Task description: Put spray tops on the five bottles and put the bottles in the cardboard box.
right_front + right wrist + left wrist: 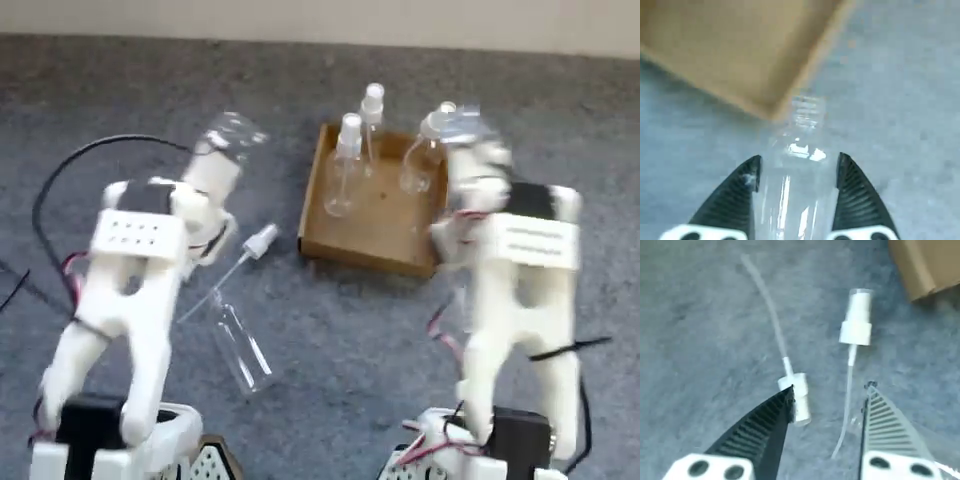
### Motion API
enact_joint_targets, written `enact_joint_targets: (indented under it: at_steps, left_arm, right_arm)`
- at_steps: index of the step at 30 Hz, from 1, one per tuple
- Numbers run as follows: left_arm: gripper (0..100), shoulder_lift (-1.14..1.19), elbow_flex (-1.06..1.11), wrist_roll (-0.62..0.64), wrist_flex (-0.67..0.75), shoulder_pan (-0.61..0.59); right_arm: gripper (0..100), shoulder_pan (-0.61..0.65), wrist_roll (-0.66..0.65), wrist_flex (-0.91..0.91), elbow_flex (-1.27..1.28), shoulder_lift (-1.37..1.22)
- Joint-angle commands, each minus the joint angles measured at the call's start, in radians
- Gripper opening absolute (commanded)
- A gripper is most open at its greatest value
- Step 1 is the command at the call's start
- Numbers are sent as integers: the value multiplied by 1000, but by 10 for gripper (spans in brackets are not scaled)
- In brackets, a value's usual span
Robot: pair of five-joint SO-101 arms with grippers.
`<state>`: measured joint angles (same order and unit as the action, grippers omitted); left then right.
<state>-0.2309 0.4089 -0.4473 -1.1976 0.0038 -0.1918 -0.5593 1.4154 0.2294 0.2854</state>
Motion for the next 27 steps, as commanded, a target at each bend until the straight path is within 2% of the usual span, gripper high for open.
enact_joint_targets:
  at_steps: [1,5,10,17,27]
  left_arm:
    - [208,91,-111,-12,0,59]
    - [208,220,-213,-11,14,105]
    - [208,406,-329,-8,41,133]
    - [195,618,-430,-8,43,125]
    - [69,700,-515,-9,40,125]
  right_arm:
    - [5,-217,-87,-127,-45,-102]
    - [5,-305,-109,-216,-51,-298]
    - [5,-335,-117,-280,-56,-455]
    - [6,-337,-166,-326,-56,-513]
    - [8,-337,-166,-329,-54,-515]
